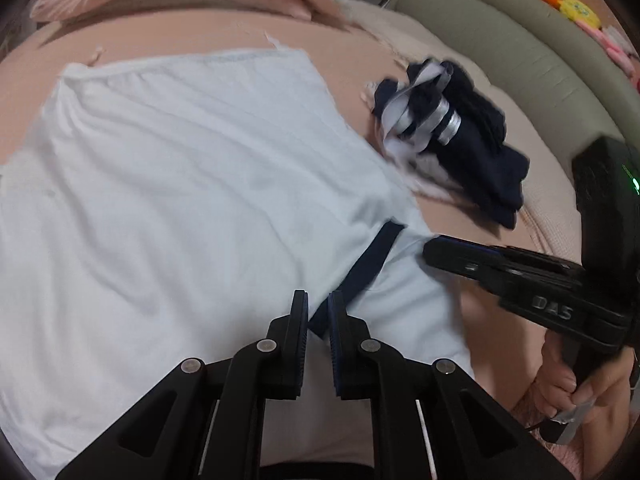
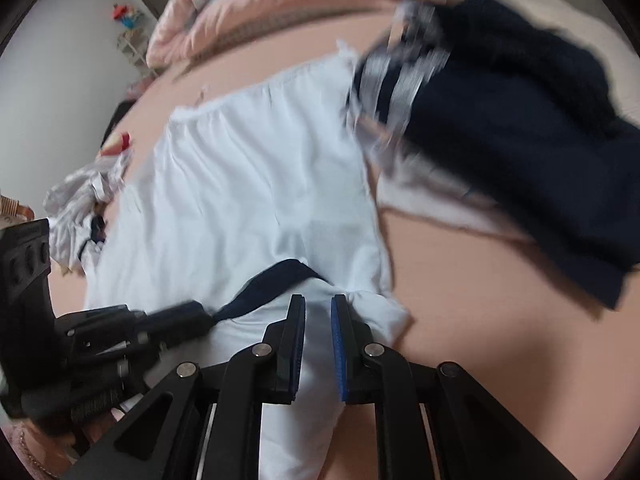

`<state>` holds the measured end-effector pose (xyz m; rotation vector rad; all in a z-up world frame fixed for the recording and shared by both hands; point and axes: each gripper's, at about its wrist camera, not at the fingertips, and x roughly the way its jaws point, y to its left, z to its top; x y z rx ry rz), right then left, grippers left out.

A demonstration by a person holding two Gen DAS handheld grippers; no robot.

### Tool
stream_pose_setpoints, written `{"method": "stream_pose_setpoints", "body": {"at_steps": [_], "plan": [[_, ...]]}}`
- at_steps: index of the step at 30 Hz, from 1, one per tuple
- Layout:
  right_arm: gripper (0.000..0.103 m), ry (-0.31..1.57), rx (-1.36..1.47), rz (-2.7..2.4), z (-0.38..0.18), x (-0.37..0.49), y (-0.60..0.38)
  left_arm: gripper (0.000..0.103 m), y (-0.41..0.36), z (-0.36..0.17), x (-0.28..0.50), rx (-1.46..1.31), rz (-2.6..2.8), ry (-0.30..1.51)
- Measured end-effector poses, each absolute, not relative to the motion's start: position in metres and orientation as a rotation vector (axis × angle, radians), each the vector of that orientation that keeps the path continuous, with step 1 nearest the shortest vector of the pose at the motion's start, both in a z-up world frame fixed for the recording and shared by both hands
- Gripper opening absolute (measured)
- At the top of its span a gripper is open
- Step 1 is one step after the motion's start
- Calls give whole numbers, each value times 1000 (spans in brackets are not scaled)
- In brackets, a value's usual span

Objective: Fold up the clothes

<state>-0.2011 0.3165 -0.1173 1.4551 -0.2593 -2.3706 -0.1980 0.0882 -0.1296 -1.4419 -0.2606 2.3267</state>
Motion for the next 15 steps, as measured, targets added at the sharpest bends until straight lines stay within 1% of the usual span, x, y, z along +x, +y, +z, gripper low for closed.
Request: {"method": "stream_pose_setpoints", "body": {"at_steps": [4, 8, 9, 11, 14, 15], "plan": [[12, -321, 1481, -2389, -114, -170, 325, 9, 99, -130, -179, -1418, 2233, -233], [12, -487, 1574, -2376, -135, -125, 325, 9, 111, -152, -169, -1542, 2177, -198], [12, -499, 1603, -2376, -141, -116, 324, 9, 109, -153, -168, -1554, 2170, -216], [12, -503, 1649, -2382, -151, -98, 321, 9, 106, -149, -163, -1554, 2170, -237], [13, -421, 1643, -2442, -143, -79, 315, 9, 104, -138, -152, -1529, 2195, -201], [14, -423, 1629, -2465, -141, -72, 316, 9, 100, -134, -147, -1522, 2198, -198]]}}
